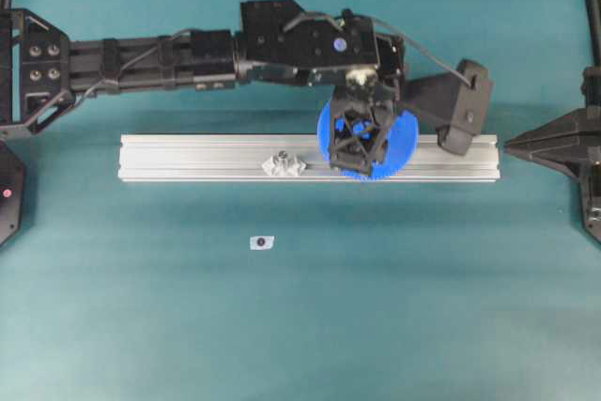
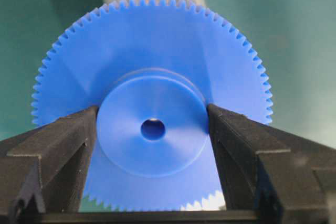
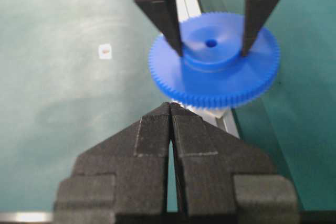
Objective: Find the location of the shaft and insert the large gear.
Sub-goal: 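Carry the gear right and align its bore over the right shaft, then lower the gear onto the right metal shaft with the left gripper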
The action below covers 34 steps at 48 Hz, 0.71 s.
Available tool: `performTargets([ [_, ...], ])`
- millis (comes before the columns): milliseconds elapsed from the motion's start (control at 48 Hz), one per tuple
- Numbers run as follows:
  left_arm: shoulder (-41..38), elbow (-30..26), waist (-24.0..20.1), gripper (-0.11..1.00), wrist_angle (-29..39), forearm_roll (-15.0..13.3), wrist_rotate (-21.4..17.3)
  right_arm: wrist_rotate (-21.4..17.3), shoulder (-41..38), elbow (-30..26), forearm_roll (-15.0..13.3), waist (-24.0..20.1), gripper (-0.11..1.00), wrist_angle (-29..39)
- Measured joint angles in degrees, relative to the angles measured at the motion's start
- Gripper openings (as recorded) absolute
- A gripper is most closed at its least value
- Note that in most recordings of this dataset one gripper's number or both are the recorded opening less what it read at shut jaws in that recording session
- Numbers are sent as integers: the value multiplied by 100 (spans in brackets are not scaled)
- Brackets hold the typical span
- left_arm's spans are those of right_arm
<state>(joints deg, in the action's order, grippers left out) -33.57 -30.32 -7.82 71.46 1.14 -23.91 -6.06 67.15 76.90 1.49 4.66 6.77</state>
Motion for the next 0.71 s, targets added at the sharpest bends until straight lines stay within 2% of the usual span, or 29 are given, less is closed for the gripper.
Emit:
performTargets([
  [709,-44,-9,-62,72,-9,-9,-9,0,0,0,0,0,0,0],
])
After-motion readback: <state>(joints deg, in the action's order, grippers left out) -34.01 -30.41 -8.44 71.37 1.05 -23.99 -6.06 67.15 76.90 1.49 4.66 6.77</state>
